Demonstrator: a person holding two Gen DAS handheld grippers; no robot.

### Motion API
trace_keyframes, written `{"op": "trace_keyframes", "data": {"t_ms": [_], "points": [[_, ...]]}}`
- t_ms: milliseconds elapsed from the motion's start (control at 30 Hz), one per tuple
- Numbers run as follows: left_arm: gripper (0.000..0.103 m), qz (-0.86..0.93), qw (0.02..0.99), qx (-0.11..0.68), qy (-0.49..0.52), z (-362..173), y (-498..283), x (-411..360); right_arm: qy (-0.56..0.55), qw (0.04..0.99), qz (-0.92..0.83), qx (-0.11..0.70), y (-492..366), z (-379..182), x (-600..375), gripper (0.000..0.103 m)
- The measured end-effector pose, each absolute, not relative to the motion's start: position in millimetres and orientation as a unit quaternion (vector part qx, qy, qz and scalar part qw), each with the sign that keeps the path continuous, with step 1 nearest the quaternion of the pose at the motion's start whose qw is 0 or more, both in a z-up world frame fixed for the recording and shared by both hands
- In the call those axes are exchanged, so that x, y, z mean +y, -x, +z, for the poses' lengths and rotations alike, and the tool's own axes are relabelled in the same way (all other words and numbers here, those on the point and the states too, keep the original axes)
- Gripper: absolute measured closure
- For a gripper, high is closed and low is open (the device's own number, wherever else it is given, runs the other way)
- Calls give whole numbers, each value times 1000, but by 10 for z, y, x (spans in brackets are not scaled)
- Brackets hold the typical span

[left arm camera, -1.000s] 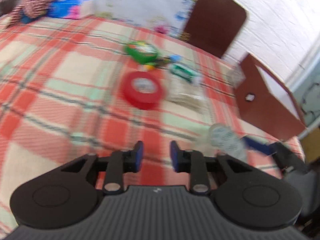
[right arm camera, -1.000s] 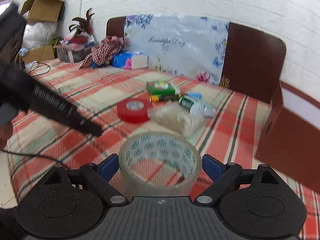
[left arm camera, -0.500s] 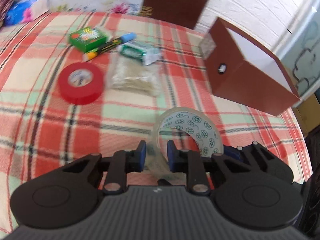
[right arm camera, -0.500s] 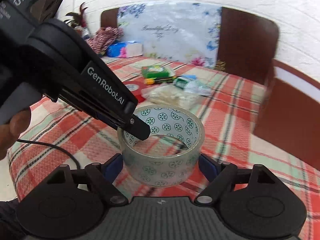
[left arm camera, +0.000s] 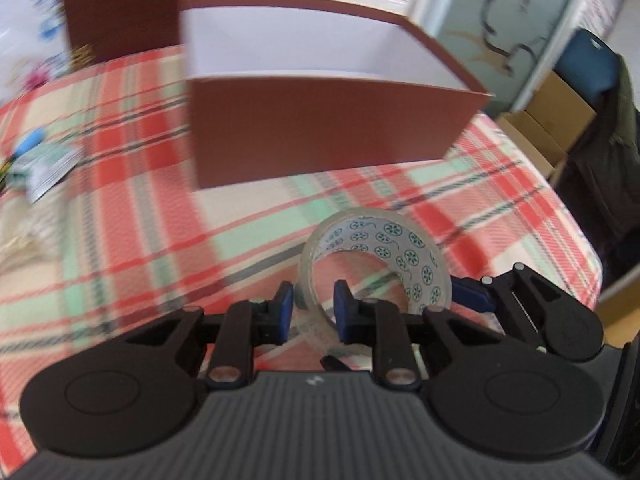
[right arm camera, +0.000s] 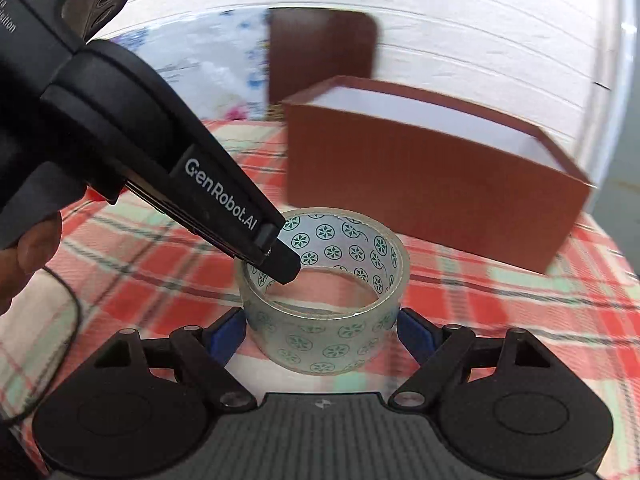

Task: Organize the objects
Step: 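Close the right gripper on the rim of the clear packing tape, then carry the clear tape into the brown box and open the right gripper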

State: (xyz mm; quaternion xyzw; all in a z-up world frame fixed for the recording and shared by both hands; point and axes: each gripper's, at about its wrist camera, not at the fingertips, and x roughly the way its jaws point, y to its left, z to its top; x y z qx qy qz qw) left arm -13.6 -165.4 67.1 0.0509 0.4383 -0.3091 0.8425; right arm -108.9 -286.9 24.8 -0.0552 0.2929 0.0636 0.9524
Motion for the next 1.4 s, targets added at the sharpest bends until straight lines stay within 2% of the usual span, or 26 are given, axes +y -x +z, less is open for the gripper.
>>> {"op": "trace_keyframes", "data": {"t_ms": [233, 367, 433, 533, 733, 833, 1167, 1400], "points": [[79, -336, 833, 432, -83, 608, 161, -2144, 37, 955, 24, 294, 1131, 160, -3227, 22], [70, -316, 836, 436, -102, 494, 132, -2218, 36, 955, 23, 292, 1119, 66, -3207, 21], [61, -306, 839, 435, -111, 461, 128, -2220, 36, 956, 25, 289, 1102, 51, -3193, 20], [60, -303, 839, 439, -109, 433, 99, -2202, 26, 956, 31, 289, 1083, 33, -3237, 19], [62, -306, 840, 436, -106, 401, 100, -2207, 25, 958, 34, 285, 1127, 56, -3248, 19], [79, -319, 833, 441, -98, 430, 120, -2210, 32, 960, 36, 278, 1141, 75, -3227, 19], [78, -310, 896, 308, -74, 1307, 7, -1992, 50, 990, 35, 125, 936, 677, -3177, 19], [78, -265, 917, 285, -87, 1473, -658, -2089, 46, 992, 45, 109, 146, 827, -3178, 19]]}}
